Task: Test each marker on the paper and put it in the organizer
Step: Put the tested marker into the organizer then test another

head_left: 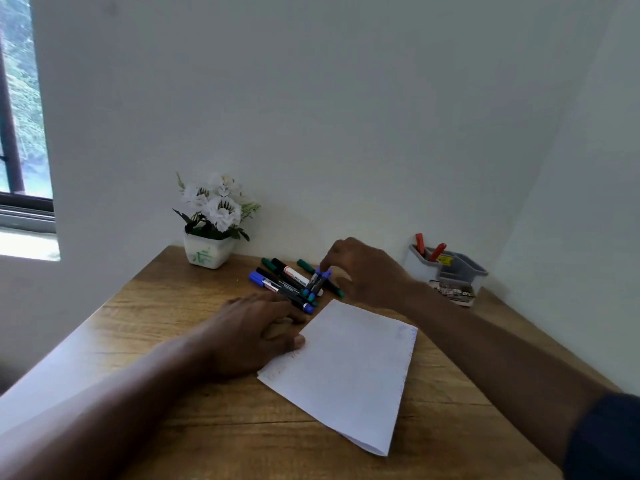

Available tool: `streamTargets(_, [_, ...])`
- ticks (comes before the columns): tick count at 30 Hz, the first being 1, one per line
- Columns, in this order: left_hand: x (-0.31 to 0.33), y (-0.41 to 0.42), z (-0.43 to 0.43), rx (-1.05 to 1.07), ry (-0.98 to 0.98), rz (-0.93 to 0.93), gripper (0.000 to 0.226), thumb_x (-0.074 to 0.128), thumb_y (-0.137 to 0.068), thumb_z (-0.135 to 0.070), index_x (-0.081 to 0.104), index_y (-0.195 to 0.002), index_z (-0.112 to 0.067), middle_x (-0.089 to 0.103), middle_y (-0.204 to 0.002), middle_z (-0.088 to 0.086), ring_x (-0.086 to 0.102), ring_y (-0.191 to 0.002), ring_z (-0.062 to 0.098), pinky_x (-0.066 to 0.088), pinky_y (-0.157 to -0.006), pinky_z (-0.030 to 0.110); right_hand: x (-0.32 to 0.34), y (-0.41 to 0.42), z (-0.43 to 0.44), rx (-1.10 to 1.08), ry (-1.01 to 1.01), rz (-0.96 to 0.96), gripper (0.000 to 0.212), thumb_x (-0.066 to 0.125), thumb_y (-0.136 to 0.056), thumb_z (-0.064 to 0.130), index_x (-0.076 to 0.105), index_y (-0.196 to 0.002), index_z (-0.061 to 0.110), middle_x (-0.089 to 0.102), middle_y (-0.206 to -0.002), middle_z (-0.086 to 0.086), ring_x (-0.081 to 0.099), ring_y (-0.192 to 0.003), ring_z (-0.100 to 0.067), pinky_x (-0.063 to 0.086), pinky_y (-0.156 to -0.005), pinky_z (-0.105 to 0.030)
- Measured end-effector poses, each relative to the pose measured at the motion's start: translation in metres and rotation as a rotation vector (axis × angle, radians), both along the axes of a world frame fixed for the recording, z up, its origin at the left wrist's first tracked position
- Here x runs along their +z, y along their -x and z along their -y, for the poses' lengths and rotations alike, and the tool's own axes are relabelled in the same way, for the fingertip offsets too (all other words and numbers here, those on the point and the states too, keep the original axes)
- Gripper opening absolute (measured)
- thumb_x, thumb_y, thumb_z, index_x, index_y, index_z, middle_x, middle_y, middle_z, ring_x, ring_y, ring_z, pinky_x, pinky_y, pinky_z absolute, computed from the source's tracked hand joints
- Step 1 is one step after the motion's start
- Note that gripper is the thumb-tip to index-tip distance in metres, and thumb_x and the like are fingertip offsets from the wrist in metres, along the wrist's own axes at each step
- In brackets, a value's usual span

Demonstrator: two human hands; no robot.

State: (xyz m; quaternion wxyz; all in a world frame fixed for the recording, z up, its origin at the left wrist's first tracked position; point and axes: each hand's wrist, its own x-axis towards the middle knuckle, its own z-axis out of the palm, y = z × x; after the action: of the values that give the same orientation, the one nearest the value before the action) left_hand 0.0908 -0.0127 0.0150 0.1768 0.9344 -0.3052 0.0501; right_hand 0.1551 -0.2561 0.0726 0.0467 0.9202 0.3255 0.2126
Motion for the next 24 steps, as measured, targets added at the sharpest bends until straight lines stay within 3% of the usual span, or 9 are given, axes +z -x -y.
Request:
streamTargets(5, [-0.002,-0.003,0.000,0.001,-0.001,0.016,0.048,0.048,-0.094,-0.065,0.048,-0.138,-0.046,0.047,-0.145,-0.019,0.043,-0.130,0.001,0.040,-0.109,0.037,-0.011,-0.015,-0.016,0.023,0.347,0.180,0.022,0.060,-0.094,0.021,0.066,-0.115,0.019,0.066,-0.108,-0.002,0.056,-0.101,-0.019,0.054,-0.069,-0.035])
streamTargets(9, [-0.003,-0.004,-0.001,-0.004,0.003,0.014,0.050,0.047,-0.093,-0.066,0.047,-0.139,-0.047,0.045,-0.147,-0.018,0.041,-0.133,0.003,0.038,-0.111,0.040,-0.006,-0.011,-0.013,0.107,0.261,0.243,0.020,0.058,-0.095,0.029,0.070,-0.104,0.016,0.070,-0.095,-0.004,0.059,-0.090,-0.021,0.051,-0.064,-0.036])
streamTargets(12, [-0.004,-0.005,0.000,0.006,0.003,0.014,0.048,0.049,-0.093,-0.066,0.048,-0.138,-0.048,0.045,-0.146,-0.020,0.041,-0.133,0.002,0.038,-0.112,0.040,0.000,0.006,-0.004,0.054,-0.086,0.217,0.022,0.061,-0.089,0.036,0.071,-0.098,0.018,0.070,-0.087,0.003,0.060,-0.083,-0.017,0.052,-0.065,-0.037])
streamTargets(15, [-0.002,-0.002,0.000,0.032,0.136,0.013,0.045,0.057,-0.091,-0.061,0.052,-0.134,-0.047,0.051,-0.140,-0.020,0.048,-0.124,0.000,0.046,-0.104,0.034,-0.002,0.025,0.002,-0.002,-0.694,0.099,0.007,0.072,-0.083,0.028,0.070,-0.087,0.022,0.068,-0.076,0.015,0.064,-0.071,-0.006,0.053,-0.061,-0.024])
streamTargets(17, [0.001,0.002,0.001,0.053,0.288,0.073,0.044,0.062,-0.091,-0.054,0.053,-0.133,-0.045,0.053,-0.139,-0.021,0.050,-0.123,-0.002,0.046,-0.098,0.026,-0.007,0.041,0.004,-0.042,-1.108,-0.099,0.007,0.076,-0.085,0.018,0.070,-0.083,0.022,0.073,-0.073,0.008,0.069,-0.069,-0.004,0.052,-0.060,-0.016])
streamTargets(19, [0.005,0.009,0.004,0.068,0.412,0.151,0.044,0.063,-0.090,-0.052,0.053,-0.133,-0.044,0.057,-0.134,-0.023,0.051,-0.117,-0.008,0.045,-0.091,0.019,-0.015,0.058,0.005,-0.024,-1.462,-0.390,0.002,0.074,-0.089,0.013,0.073,-0.089,0.015,0.079,-0.080,-0.001,0.074,-0.071,-0.009,0.055,-0.061,-0.020])
streamTargets(21, [0.008,0.016,0.010,0.053,0.506,0.159,0.054,0.060,-0.086,-0.059,0.052,-0.136,-0.041,0.061,-0.127,-0.025,0.055,-0.114,-0.010,0.051,-0.090,0.022,-0.026,0.074,0.005,-0.010,-1.635,-0.584,0.011,0.072,-0.090,0.014,0.074,-0.098,0.008,0.080,-0.088,-0.009,0.076,-0.077,-0.019,0.057,-0.064,-0.026])
streamTargets(24, [0.008,0.026,0.016,0.015,0.620,0.091,0.046,0.070,-0.084,-0.051,0.059,-0.128,-0.041,0.070,-0.111,-0.026,0.065,-0.104,-0.008,0.059,-0.081,0.023,-0.043,0.089,-0.001,0.026,-1.665,-0.715,0.009,0.072,-0.089,0.014,0.075,-0.095,0.009,0.079,-0.091,-0.014,0.075,-0.079,-0.023,0.057,-0.064,-0.028])
